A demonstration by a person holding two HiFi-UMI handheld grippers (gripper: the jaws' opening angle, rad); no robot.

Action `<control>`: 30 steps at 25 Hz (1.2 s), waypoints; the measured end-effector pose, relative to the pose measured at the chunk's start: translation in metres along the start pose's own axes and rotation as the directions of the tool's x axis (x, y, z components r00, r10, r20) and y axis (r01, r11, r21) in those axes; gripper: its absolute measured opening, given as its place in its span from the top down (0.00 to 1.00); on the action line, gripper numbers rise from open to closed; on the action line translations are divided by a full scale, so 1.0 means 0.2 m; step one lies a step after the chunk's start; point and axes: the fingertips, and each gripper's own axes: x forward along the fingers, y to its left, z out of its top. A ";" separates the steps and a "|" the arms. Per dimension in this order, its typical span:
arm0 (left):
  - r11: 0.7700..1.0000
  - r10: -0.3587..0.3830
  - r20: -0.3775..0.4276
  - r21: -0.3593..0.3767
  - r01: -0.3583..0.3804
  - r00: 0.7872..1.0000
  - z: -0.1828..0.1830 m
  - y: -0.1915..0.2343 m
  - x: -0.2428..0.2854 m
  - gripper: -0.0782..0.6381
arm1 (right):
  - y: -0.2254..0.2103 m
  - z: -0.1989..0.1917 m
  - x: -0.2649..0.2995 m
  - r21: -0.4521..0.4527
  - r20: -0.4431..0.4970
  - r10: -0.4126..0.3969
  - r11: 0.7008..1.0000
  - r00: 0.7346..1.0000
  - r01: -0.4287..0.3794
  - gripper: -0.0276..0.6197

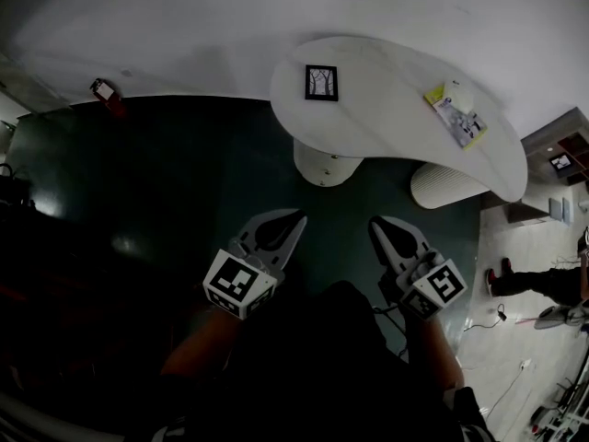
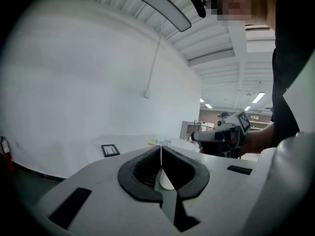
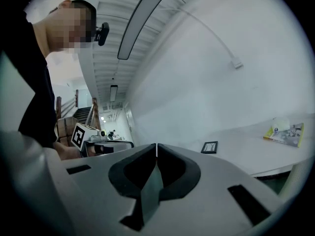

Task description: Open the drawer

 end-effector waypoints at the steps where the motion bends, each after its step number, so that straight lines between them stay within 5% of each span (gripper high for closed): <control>1: 1.000 -0.007 -0.011 -0.003 0.007 1.000 0.00 0.03 0.02 0.87 | -0.02 0.00 0.03 0.002 0.000 -0.004 1.000 1.000 0.004 0.93; 12: 0.999 -0.039 -0.067 -0.002 0.039 0.997 -0.11 0.29 0.35 0.87 | -0.37 -0.13 0.27 -0.002 -0.036 -0.019 1.000 0.999 0.019 0.93; 30: 0.991 -0.122 -0.125 0.040 0.128 0.985 -0.85 0.61 0.87 0.87 | -0.84 -0.95 0.63 0.014 -0.163 -0.023 1.000 0.986 0.026 0.93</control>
